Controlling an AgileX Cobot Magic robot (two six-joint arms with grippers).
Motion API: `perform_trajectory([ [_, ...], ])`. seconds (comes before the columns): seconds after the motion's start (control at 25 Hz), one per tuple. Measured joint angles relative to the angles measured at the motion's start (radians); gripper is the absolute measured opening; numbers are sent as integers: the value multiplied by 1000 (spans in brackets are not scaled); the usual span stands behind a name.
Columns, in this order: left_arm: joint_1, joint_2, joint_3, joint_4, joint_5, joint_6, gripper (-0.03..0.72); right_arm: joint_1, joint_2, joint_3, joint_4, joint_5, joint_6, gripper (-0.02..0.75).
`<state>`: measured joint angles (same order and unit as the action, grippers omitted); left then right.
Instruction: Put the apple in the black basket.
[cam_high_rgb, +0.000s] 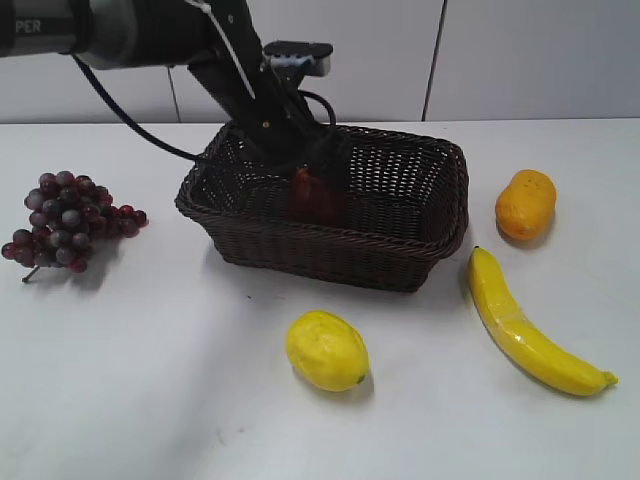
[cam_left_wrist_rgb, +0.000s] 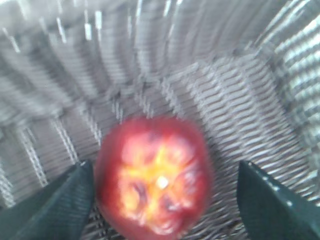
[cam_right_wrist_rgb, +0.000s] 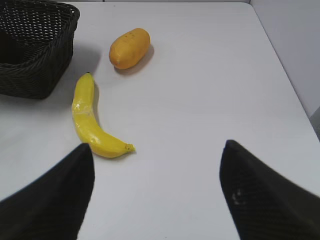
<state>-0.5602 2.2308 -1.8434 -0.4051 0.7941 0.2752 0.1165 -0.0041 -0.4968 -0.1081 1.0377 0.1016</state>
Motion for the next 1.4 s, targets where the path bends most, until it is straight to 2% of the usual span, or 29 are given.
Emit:
perform_trajectory([
  [0.36, 2, -158, -156, 20, 246, 0, 664, 0, 0, 0, 0, 1, 0, 588],
  [0.56, 17, -261, -160, 82, 405, -10, 631, 0, 0, 0, 0, 1, 0, 588],
  [0.72, 33, -328, -151, 200, 421, -62, 596, 0, 0, 0, 0, 1, 0, 588],
  [0.84, 49, -391, -122, 225, 423, -81, 589, 0, 0, 0, 0, 1, 0, 588],
  [0.96, 73, -473, -55, 229, 423, -89, 588, 0, 0, 0, 0, 1, 0, 588],
  [1.08, 113, -565, 75, 229, 423, -92, 583, 0, 0, 0, 0, 1, 0, 588],
  [1.4, 303, -879, 522, 239, 423, -94, 580, 0, 0, 0, 0, 1, 0, 588],
])
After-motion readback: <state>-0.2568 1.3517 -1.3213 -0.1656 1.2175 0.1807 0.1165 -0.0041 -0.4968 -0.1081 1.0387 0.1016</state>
